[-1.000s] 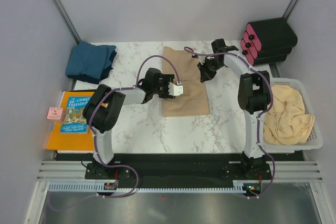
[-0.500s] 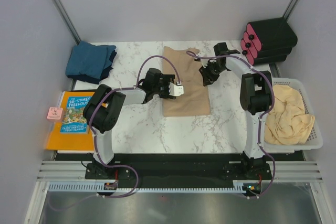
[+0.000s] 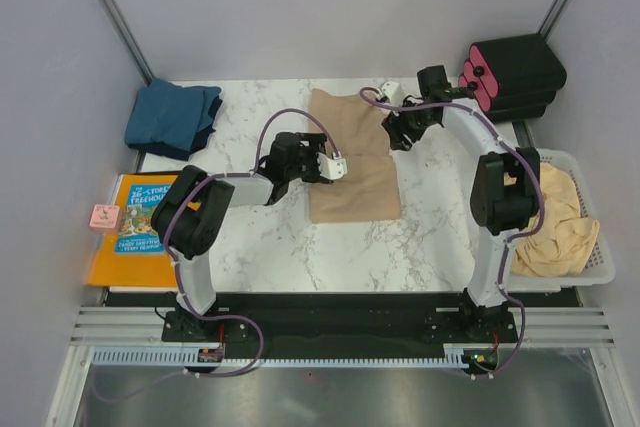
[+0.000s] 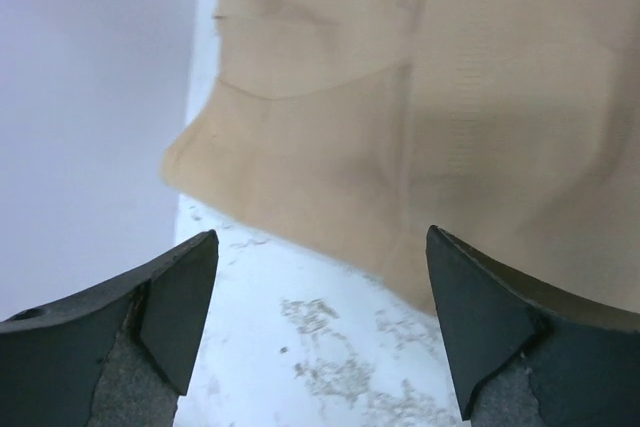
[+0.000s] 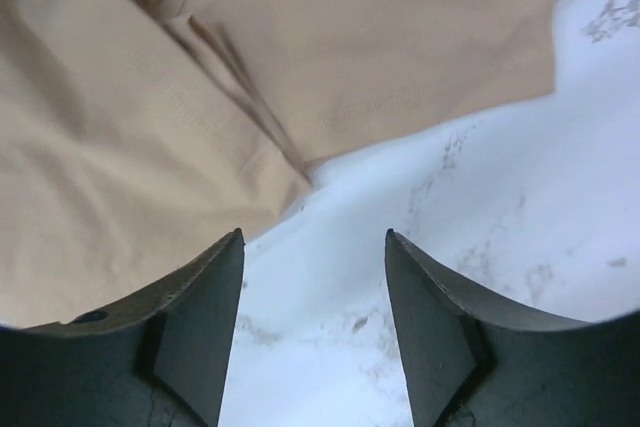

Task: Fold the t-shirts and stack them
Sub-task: Grab one side of the 2/3 rectangular tshirt with both arms

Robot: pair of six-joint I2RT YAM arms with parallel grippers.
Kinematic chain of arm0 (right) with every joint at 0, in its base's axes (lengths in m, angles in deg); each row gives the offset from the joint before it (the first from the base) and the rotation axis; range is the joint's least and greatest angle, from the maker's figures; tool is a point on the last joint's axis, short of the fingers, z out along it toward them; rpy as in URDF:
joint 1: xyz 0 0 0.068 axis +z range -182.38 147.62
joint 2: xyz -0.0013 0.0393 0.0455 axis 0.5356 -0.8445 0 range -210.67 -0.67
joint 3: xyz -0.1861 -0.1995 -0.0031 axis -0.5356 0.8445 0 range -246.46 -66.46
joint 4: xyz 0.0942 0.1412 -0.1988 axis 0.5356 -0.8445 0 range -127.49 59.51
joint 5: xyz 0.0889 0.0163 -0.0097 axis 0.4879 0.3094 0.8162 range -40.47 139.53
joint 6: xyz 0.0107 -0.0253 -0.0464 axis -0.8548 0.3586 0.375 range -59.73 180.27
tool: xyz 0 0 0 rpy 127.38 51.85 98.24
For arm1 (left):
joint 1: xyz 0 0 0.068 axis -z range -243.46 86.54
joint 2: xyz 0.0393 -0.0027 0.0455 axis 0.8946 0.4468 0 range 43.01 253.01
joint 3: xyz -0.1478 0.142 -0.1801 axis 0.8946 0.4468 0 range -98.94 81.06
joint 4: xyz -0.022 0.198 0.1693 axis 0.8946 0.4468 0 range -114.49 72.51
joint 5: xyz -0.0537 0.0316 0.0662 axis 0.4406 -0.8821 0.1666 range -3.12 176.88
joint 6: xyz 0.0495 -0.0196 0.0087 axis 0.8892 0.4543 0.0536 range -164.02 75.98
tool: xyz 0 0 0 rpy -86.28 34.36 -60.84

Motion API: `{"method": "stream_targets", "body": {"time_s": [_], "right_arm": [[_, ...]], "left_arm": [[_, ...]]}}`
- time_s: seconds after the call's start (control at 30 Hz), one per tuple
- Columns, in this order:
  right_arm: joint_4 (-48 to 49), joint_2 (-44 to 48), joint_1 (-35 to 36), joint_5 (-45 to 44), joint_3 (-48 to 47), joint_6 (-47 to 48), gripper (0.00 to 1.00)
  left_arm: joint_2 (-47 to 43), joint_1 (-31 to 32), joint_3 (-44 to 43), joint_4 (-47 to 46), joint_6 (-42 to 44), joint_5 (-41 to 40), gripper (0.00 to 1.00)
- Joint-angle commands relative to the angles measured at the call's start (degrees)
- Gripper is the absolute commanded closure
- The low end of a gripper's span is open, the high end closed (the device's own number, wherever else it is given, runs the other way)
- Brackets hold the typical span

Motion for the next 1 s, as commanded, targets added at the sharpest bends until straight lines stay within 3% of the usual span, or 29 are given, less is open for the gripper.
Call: {"method": "stream_targets", "body": {"time_s": [0.0,0.27,0.53,0.7,0.97], "right_arm": [[-1.51,11.5,0.7,-1.48,6.58,6.87,0.33],[3.65,36.87,4.91,-8.42,40.03,25.15,0.24],[12.01,50.18,12.46,-11.85,57.56,30.79,0.2],[20.79,50.19,15.2,-13.61,63.89,31.76,0.21],[34.14,44.57,17.66,-14.84,68.37,33.69,0.23]], "left_arm": [[-10.14,-0.05,2.75,-10.33,0.25,-1.94,0.03],[-29.21,0.56,25.33,-11.3,12.02,9.57,0.02],[-40.64,6.54,44.94,-13.06,20.29,17.22,0.03],[-37.93,7.59,46.97,-14.28,23.46,19.07,0.06],[-23.18,7.68,44.69,-27.37,25.66,19.78,0.07]]}}
